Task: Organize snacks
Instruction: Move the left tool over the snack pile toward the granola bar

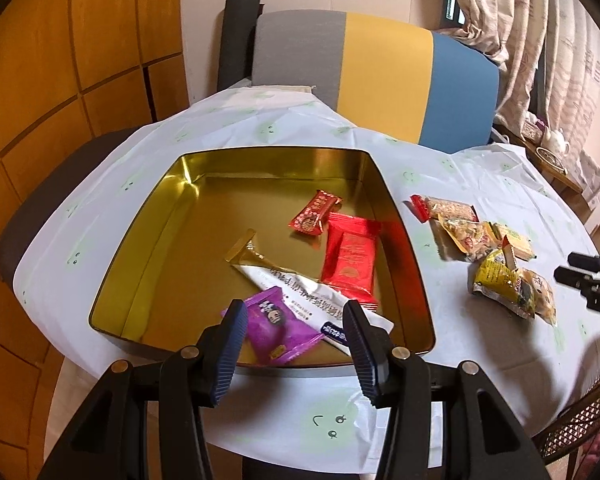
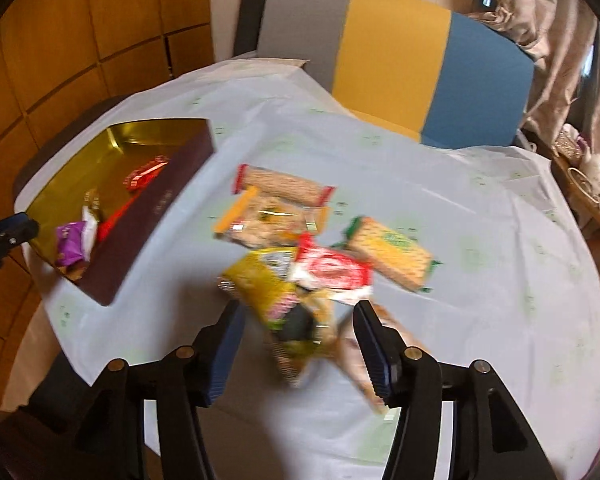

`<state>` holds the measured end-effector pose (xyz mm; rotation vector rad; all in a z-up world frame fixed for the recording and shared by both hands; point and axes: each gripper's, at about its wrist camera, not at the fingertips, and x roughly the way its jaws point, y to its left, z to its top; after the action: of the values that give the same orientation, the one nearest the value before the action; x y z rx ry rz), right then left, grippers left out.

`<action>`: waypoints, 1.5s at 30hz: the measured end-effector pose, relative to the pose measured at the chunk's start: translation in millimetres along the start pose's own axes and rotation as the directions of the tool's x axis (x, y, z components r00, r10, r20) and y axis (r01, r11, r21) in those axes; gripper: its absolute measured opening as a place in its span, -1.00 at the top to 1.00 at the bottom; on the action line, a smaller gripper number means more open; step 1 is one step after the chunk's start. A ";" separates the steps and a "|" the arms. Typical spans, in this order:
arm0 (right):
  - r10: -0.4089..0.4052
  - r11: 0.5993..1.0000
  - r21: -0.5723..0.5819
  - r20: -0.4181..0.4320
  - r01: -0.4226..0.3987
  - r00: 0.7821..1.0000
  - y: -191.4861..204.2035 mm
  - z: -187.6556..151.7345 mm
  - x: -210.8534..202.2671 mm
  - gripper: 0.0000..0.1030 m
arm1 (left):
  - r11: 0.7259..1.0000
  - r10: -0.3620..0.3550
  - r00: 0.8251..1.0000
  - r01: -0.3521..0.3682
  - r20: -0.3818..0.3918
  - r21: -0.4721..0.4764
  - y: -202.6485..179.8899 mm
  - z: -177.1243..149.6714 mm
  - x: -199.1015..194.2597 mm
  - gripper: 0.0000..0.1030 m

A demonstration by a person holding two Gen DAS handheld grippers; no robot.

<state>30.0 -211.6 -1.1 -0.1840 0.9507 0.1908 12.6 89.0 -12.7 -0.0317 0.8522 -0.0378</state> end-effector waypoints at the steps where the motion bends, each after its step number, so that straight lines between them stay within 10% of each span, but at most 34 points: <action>1: -0.021 1.000 0.005 -0.001 0.021 1.000 -9.4 -0.3 -0.6 -0.15 | 1.000 -0.002 1.000 0.002 0.000 0.004 -1.6 -0.1 -0.2 0.02; 11: -0.159 0.976 0.148 -0.011 0.159 0.987 -95.1 -4.8 8.5 -0.19 | 0.999 -0.020 1.000 0.021 -0.013 0.048 -16.9 -0.2 1.6 0.02; 20: -0.084 0.915 0.383 -0.124 0.125 0.989 -145.9 -16.2 27.6 -0.20 | 0.995 -0.068 0.997 0.071 -0.042 0.067 -32.8 0.7 3.3 0.02; 45: 0.021 0.887 0.460 -0.098 0.026 0.995 -151.1 -16.8 30.2 -0.34 | 0.920 -0.177 0.973 0.217 -0.146 0.328 -123.7 52.1 26.3 0.02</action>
<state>70.5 -359.4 -24.5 0.2486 1.0696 -0.0526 66.6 -35.1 7.1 0.2140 0.9447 -0.3814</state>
